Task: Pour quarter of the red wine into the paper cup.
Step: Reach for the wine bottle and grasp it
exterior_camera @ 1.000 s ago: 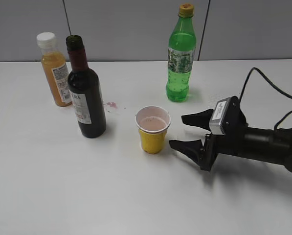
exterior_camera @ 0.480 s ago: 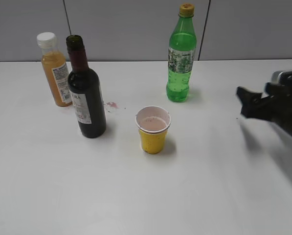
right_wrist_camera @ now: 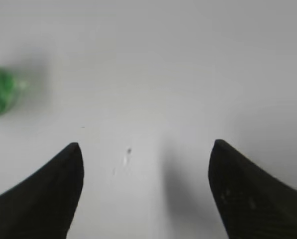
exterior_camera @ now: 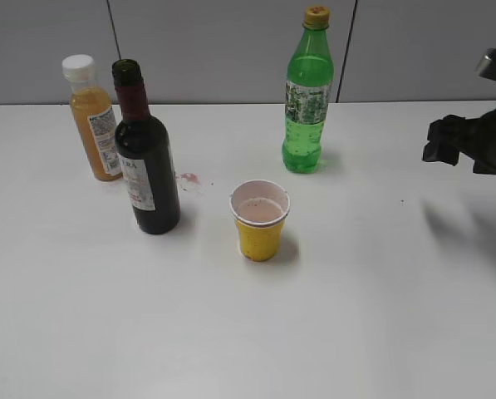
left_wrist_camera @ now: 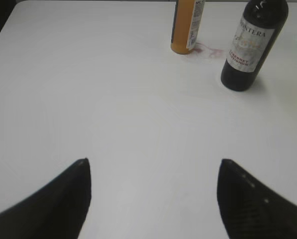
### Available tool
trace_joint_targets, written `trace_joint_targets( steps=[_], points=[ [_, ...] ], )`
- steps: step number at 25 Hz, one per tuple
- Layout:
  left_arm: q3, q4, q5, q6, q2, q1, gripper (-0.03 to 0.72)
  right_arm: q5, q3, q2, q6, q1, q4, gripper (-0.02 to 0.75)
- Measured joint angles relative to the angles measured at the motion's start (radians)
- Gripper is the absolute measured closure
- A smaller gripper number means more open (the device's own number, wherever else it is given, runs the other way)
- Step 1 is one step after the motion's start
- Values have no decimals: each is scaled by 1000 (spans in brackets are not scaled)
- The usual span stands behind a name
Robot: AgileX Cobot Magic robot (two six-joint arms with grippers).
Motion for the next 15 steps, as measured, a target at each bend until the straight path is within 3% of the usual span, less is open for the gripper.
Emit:
trace_joint_targets(
  steps=[9, 11, 15],
  points=[
    [0, 0, 0, 0, 0, 0, 105, 982, -481, -5, 53, 0, -328, 146],
    [0, 0, 0, 0, 0, 0, 105, 1088, -543, -17, 57, 0, -357, 146],
    [0, 0, 0, 0, 0, 0, 105, 1129, -560, -114, 59, 0, -368, 146]
  ],
)
